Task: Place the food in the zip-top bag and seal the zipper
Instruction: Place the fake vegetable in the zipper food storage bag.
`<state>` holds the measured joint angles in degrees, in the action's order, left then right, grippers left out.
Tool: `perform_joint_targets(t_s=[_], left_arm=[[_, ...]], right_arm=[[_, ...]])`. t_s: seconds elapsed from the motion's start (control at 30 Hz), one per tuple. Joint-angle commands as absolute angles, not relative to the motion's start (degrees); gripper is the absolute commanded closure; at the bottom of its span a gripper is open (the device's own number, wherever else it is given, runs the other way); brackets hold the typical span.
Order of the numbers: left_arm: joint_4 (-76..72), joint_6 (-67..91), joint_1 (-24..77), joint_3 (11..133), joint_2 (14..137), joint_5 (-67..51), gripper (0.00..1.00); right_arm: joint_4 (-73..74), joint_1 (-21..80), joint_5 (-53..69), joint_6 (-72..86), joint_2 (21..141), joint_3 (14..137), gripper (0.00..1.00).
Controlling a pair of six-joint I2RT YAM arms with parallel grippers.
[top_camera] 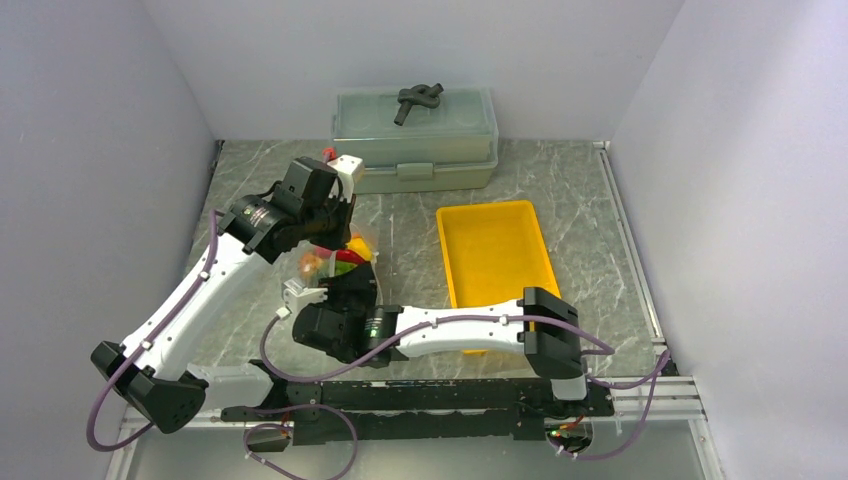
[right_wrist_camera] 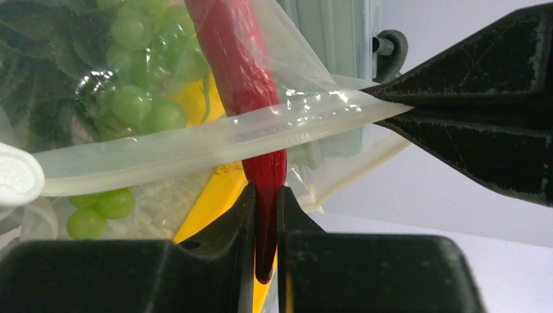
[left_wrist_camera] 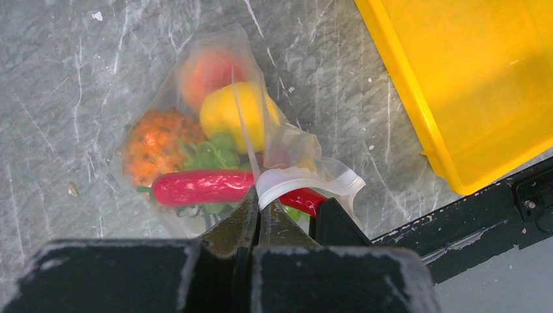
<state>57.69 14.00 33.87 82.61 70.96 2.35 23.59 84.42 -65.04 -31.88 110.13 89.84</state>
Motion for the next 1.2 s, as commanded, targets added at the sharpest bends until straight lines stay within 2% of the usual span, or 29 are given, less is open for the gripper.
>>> perform_joint_targets(t_s=[0.0, 0.1, 0.23, 0.47, 0.87, 1.17], left_arm=[[54.08, 12.94, 33.68, 82.71, 69.08, 0.53, 1.0], [53.88, 12.88, 33.64, 82.49, 69.16, 0.53, 1.0], [53.77, 12.88, 33.6, 82.28, 69.34, 0.53, 1.0], [53.53, 12.86, 33.5, 81.92, 69.77, 0.53, 1.0], [53.16, 13.1, 32.62, 81.52, 69.78, 0.53, 1.0], [52.09, 12.26, 32.55, 80.67, 69.26, -0.5, 1.0]], right_arm=[[19.16, 83.87, -63.82, -31.32, 110.3, 92.33, 0.78], [18.13, 83.76, -63.81, -31.17, 109.9, 91.83, 0.6], [16.72, 83.75, -63.55, -30.79, 108.59, 90.37, 0.48], [18.12, 83.76, -62.49, -26.68, 104.55, 88.43, 0.42], [17.07, 83.83, -50.79, -14.43, 88.24, 80.18, 0.4], [19.03, 82.36, -51.33, -6.43, 79.01, 75.03, 0.38]])
